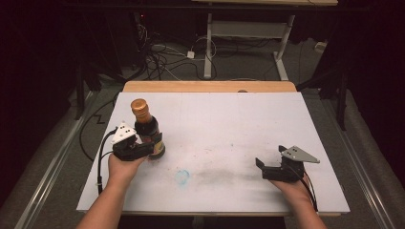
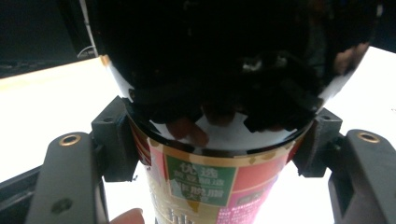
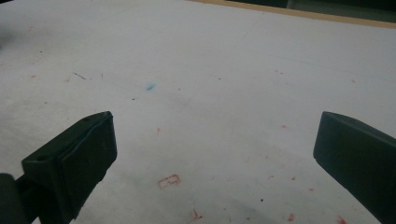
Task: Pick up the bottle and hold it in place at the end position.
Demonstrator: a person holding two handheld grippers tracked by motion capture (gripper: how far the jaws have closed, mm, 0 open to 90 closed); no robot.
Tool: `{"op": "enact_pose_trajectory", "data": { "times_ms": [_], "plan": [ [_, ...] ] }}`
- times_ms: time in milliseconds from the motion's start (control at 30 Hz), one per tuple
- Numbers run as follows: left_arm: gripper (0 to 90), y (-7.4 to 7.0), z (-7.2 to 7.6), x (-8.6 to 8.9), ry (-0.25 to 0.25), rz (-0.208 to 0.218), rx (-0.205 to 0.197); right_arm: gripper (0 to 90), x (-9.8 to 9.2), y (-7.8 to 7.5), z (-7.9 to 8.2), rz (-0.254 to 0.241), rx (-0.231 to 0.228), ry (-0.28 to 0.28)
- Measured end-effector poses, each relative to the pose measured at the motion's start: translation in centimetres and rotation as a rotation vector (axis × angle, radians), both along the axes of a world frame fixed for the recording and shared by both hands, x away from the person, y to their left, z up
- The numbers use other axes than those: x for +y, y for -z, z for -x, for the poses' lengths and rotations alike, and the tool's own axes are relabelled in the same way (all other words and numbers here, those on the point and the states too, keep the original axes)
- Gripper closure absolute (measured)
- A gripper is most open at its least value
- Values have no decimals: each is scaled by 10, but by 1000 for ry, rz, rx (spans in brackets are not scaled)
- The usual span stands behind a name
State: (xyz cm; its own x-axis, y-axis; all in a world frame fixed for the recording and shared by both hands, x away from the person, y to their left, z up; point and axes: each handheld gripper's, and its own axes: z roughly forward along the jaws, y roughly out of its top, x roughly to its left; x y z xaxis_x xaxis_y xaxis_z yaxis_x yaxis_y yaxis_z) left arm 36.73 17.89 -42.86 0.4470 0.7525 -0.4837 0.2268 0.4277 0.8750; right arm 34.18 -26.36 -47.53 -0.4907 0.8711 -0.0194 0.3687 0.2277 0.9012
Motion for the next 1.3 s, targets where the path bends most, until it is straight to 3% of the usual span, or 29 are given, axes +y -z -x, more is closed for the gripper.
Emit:
{"op": "enact_pose_trajectory", "data": {
  "times_ms": [200, 233, 267, 1300],
  "plan": [
    [290, -5, -7, -15, 21, 16, 8, 4, -1, 0, 0, -6, -1, 2],
    [290, -4, -7, -13, 51, -44, 11, 4, -2, 0, 0, -5, -2, 1],
    [290, -6, -10, -19, 25, 19, 10, 4, -2, 0, 0, -5, -3, 1],
    [291, -4, -44, -112, 139, 17, 25, 4, -4, -2, 1, -11, -11, -1]
  ]
}}
